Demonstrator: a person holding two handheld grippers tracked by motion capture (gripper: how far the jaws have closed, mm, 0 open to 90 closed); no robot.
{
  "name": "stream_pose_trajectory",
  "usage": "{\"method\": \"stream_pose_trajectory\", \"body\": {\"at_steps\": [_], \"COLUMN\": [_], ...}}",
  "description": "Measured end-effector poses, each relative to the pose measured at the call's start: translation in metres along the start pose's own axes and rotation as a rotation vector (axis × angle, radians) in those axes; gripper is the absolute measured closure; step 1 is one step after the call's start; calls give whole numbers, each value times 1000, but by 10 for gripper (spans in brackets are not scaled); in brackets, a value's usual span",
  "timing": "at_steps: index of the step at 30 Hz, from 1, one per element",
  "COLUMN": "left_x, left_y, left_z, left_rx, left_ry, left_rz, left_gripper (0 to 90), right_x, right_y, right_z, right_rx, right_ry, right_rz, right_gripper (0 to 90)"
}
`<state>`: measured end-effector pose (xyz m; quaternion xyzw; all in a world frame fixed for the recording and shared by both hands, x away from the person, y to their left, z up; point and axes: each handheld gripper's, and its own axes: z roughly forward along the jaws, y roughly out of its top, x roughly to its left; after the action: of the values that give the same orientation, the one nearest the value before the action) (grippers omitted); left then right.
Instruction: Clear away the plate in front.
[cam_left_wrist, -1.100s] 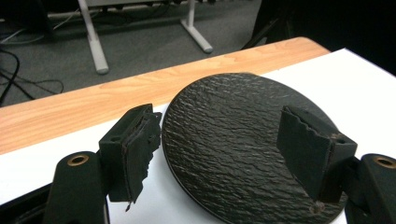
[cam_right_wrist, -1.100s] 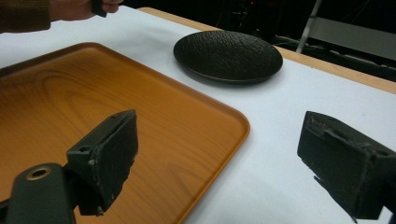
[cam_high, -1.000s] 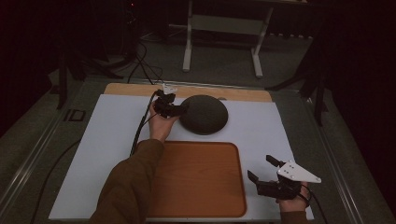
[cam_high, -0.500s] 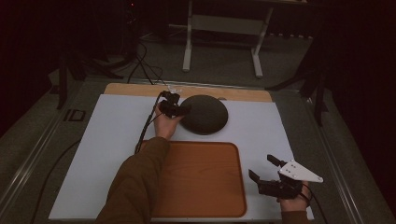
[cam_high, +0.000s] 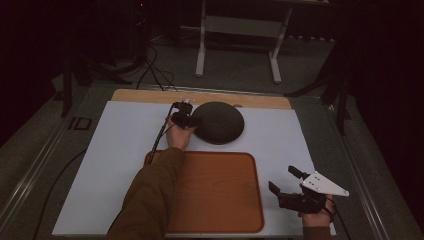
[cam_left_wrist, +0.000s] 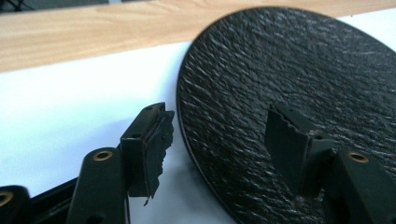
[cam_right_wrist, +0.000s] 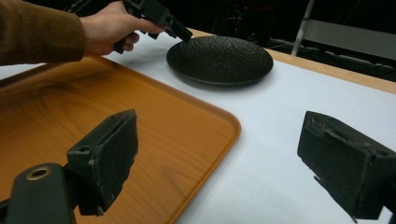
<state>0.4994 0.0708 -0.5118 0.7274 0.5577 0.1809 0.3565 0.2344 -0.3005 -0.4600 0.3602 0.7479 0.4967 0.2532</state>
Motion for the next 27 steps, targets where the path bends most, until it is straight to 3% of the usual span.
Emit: {"method": "stream_pose_trajectory", "body": {"at_steps": [9,12,21,24,25,27], "left_x": [4,8,13,17,19,23], "left_y": [-6,-7,-9,-8,-8,-8], "left_z": [12,14,18,17,17,17], "left_rx": [55,53,47,55,59,68], "left_ry": [-11,-61,-108,-141,-137,-174], "left_rz": [-45,-103,-200,-252,-265,-324], "left_gripper": [499,529,535,542,569,628], "right_x": [0,-1,-2,-2,-2,-2], "right_y": [1,0,0,0,0,0], "right_z": [0,0,-1,-1,-1,-1], "right_rx": [-1,0,-1,0,1,3], "right_ry": [3,3,-3,-3,-3,-3], "right_rz": [-1,-4,4,4,4,3], "right_gripper": [121,121,121,121,121,121]}}
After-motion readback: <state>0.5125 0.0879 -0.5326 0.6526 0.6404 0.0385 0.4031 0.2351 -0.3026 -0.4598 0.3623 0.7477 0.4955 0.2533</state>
